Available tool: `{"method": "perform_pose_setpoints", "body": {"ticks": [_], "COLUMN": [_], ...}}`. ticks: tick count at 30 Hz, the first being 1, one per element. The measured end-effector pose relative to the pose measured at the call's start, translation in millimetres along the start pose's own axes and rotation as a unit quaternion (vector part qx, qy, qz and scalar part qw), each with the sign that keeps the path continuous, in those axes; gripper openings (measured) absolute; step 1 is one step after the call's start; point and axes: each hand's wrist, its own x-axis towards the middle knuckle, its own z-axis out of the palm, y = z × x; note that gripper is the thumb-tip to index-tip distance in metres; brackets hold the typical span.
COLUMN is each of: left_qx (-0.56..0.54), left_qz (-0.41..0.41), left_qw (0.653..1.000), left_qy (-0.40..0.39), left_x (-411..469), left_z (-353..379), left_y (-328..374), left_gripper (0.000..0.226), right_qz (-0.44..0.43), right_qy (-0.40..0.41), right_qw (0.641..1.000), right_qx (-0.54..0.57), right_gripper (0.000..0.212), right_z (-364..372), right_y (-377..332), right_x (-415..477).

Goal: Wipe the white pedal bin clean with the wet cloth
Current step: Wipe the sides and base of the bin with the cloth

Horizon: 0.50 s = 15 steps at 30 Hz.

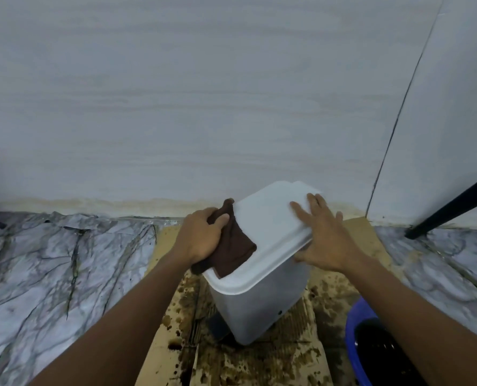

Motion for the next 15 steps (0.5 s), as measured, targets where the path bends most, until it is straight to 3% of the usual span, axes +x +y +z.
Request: {"method": "perform_pose_setpoints", "body": {"ticks": [2, 5, 9, 12, 15], "left_qx": [-0.014, -0.009, -0.004, -0.026, -0.028], "left_qz": [-0.001, -0.009, -0.036, -0.021, 0.018], "left_qw": [1.000, 1.000, 0.999, 0.998, 0.996], "left_qy": [-0.003, 0.010, 0.024, 0.057, 0.077], "left_x": [-4, -9, -23, -43, -55], "left_z": [-2, -1, 7, 25, 40], "left_y": [1, 4, 11, 23, 33], "left_gripper": [0.042, 0.043, 0.043, 0.039, 0.042], "right_qz": [-0.031, -0.052, -0.085, -0.084, -0.020], "right_qy": [0.020, 0.053, -0.003, -0.078, -0.143], "right_qw": [0.998, 0.987, 0.976, 0.980, 0.987], "right_qx": [0.041, 0.141, 0.199, 0.163, 0.068], "right_gripper": [0.114, 0.106, 0.102, 0.109, 0.121], "right_z": [17, 30, 14, -24, -43], "right_y": [-20, -23, 1, 19, 14], "right_x": [-17, -19, 2, 19, 10]}}
